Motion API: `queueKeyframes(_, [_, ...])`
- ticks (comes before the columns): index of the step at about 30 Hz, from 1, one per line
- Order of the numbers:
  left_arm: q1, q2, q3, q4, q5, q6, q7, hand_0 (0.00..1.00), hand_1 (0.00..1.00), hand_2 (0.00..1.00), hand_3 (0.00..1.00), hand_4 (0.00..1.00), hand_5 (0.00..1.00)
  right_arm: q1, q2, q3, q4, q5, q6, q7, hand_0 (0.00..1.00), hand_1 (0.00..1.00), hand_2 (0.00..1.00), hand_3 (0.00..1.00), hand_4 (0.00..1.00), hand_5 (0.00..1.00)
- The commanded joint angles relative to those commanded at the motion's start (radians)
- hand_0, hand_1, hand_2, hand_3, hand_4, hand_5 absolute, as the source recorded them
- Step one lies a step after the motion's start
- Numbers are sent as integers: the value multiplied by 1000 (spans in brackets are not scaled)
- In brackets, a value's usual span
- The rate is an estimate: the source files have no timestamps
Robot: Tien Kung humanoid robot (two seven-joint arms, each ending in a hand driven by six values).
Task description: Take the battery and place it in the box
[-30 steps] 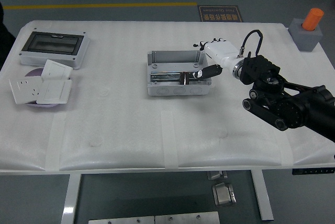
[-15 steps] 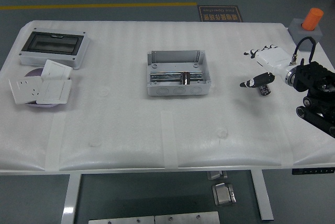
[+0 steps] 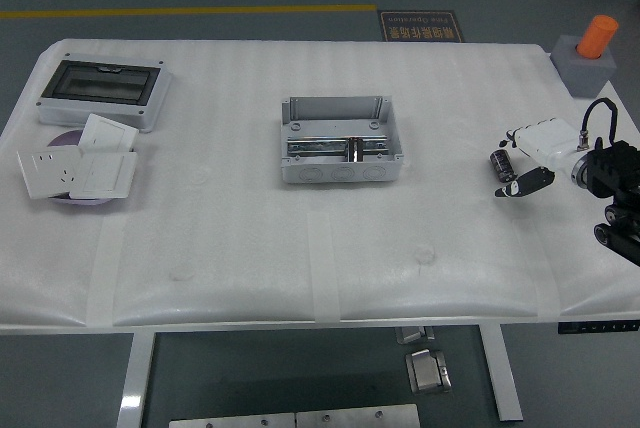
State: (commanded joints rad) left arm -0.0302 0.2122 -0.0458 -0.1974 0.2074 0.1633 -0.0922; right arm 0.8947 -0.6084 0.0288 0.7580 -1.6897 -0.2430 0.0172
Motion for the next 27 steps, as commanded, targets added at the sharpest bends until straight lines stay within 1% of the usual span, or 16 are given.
queueKeyframes(3, [-2, 1, -3, -1, 6, 0, 0, 592, 616, 508, 660, 614, 361, -3, -1, -4, -19, 3, -3, 5, 734, 697, 720, 770, 998, 551])
queueKeyframes(7, [-1, 0, -3, -2, 9, 0, 0, 592, 616, 508, 660, 614, 361, 2, -3, 5, -27, 4, -6, 6, 734, 697, 720, 770, 998, 551])
queueKeyframes(8, [-1, 0, -3, -2, 9, -1, 0, 591, 616, 507, 659, 611, 361, 4, -1, 7, -29, 5, -7, 7, 730, 692, 712, 764, 998, 528])
queueKeyframes(18, [-9, -3, -6, -4, 21, -1, 0, 591, 616, 506, 658, 609, 360, 27, 46, -14, -54, 16, -15, 10, 730, 691, 711, 761, 998, 508])
queueKeyframes(25, [-7, -2, 1, -3, 19, -1, 0, 591, 616, 505, 657, 607, 360, 28, 54, -19, -69, 6, -16, 14, 728, 688, 708, 760, 994, 505])
queueKeyframes(27, [-6, -2, 3, -3, 18, -2, 0, 591, 616, 506, 657, 607, 360, 28, 54, -19, -71, 5, -19, 15, 727, 685, 704, 749, 979, 492])
